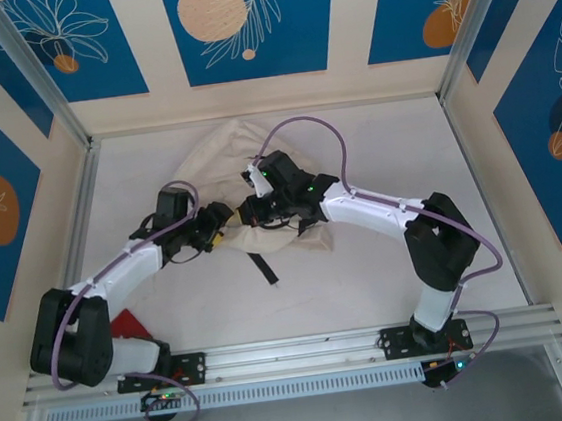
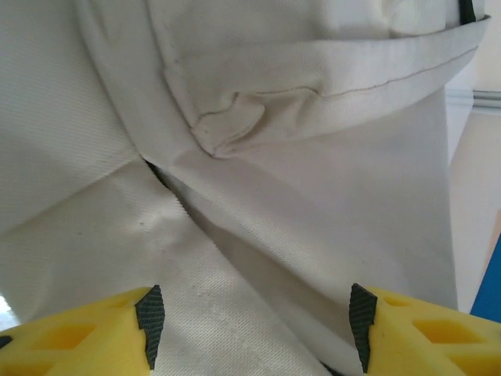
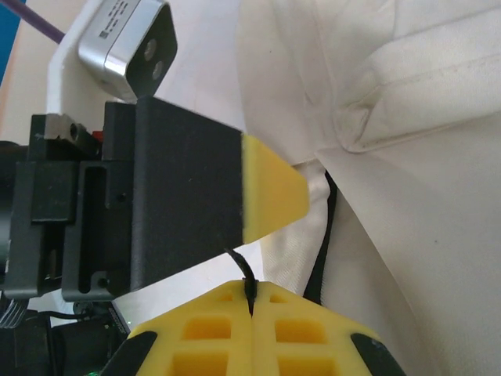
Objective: Pack books, pencil case, and school supplies into a backpack
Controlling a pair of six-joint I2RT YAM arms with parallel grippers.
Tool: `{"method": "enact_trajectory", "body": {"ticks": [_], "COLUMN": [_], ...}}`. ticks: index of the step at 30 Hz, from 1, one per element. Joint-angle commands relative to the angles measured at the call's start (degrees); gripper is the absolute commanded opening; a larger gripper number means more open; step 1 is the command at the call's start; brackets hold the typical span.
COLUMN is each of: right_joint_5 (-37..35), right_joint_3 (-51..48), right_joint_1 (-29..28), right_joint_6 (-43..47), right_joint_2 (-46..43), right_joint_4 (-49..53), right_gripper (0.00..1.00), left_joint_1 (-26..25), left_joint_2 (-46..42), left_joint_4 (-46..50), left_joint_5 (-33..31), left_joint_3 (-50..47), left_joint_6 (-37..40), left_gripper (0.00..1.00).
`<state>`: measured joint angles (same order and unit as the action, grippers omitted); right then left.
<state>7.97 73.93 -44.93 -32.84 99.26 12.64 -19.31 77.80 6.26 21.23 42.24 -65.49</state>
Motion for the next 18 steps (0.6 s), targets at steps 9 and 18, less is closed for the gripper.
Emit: {"method": "enact_trajectory", "body": {"ticks": [9, 18], "right_joint_5": [-5.80, -11.28], "right_joint_3": [-6.77, -7.75], "right_joint_1": [-1.87, -3.19], "right_joint_6": [-2.70, -5.12], "right_joint_2": [-5.99, -4.79], "right_joint_4": [7.23, 10.67], "right_gripper": [0.00, 0.00], "left_joint_1": [-3.00, -4.57], "left_joint_2": [7.89, 11.06], "left_joint_4": [-4.85, -3.10], "left_joint_5": [-2.23, -4.19], "left_joint_3": [-0.40, 0.03], "left_joint_6": [-2.93, -2.20], "left_gripper": [0.65, 0.47]}}
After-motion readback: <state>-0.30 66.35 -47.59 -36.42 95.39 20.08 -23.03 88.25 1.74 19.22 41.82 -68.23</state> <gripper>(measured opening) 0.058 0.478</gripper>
